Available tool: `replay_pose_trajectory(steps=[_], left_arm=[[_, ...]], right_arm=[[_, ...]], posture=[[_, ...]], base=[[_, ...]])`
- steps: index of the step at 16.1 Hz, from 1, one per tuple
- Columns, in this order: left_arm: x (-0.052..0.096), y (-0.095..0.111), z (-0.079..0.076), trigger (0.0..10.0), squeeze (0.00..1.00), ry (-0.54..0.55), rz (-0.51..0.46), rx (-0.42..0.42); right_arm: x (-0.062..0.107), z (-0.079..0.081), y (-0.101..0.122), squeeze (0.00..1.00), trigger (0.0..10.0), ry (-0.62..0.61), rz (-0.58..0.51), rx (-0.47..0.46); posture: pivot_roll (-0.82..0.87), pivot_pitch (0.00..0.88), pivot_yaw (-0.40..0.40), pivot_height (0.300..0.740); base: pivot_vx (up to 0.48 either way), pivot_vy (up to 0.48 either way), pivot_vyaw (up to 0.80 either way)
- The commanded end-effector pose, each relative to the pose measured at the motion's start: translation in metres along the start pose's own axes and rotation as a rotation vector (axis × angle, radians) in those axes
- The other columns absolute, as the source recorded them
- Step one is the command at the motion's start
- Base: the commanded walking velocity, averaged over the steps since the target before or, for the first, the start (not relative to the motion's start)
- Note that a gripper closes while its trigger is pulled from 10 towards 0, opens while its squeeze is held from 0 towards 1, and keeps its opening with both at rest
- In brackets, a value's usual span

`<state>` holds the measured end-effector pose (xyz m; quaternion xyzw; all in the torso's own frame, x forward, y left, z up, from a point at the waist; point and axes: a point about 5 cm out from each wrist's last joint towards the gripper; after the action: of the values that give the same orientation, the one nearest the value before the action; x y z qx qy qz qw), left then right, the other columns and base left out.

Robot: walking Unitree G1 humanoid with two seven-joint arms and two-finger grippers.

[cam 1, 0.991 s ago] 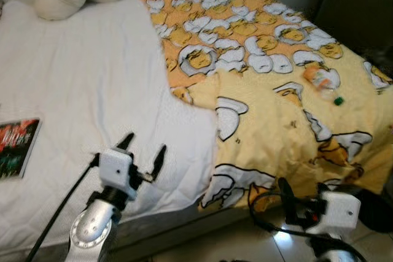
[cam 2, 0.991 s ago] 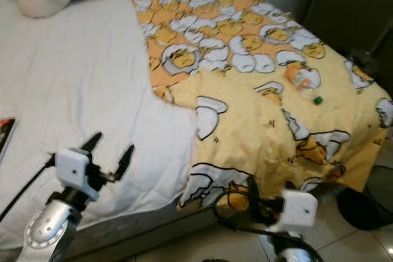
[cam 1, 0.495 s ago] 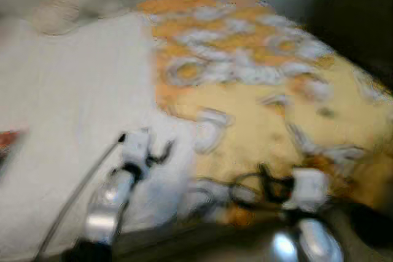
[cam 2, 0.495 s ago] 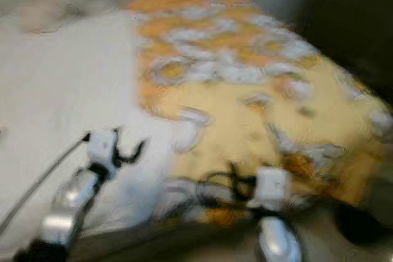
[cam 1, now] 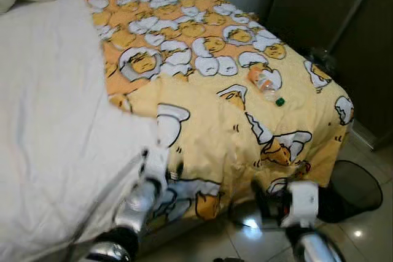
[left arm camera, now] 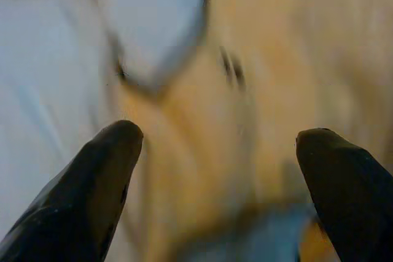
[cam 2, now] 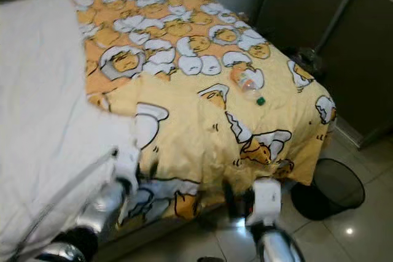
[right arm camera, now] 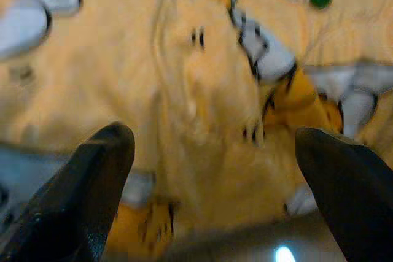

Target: Clean up the room

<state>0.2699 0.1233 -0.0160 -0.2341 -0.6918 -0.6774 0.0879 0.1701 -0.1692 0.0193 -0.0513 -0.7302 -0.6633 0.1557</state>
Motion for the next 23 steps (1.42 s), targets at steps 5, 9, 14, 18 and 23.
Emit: replay_pose_trajectory(steps=[5, 9, 14, 18, 23], left_arm=[[0.006, -0.012, -0.006, 10.0, 0.00, 0.018, -0.013, 0.074], [0.010, -0.025, 0.005, 10.0, 0.00, 0.165, 0.035, 0.109], [0.019, -0.026, 0.037, 10.0, 0.00, 0.347, -0.003, 0.110], [0.016, -0.040, 0.010, 0.3, 0.00, 0.188, 0.117, 0.125], [0.013, -0.038, 0.016, 0.0, 0.00, 0.178, 0.162, 0.059]], right_arm=[[0.025, -0.007, -0.008, 0.00, 10.0, 0.013, 0.049, 0.031], [0.030, -0.006, -0.010, 0.00, 10.0, 0.035, 0.074, 0.038], [0.032, -0.008, -0.012, 0.00, 10.0, 0.046, 0.100, 0.044], [0.030, -0.005, -0.015, 0.00, 10.0, 0.063, 0.121, 0.042], [0.021, -0.006, -0.015, 0.00, 10.0, 0.057, 0.122, 0.041]], posture=[[-0.16, 0.139, -0.108, 0.740], [-0.15, 0.157, -0.130, 0.740], [-0.14, 0.145, -0.121, 0.740], [-0.13, 0.136, -0.123, 0.740], [-0.13, 0.110, -0.106, 0.740]], base=[[0.000, 0.000, 0.00], [0.000, 0.000, 0.00], [0.000, 0.000, 0.00], [0.000, 0.000, 0.00], [0.000, 0.000, 0.00]])
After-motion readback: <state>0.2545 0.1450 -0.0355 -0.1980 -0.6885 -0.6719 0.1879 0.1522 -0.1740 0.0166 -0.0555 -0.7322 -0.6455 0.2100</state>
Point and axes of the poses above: a point about 5 cm out from each wrist's last joint towards the gripper, its own x axis pointing back from the gripper into the wrist, its own y axis along the axis of the wrist's last joint, z = x × y, and after that the axes turned 9 degrees about x, right-handed
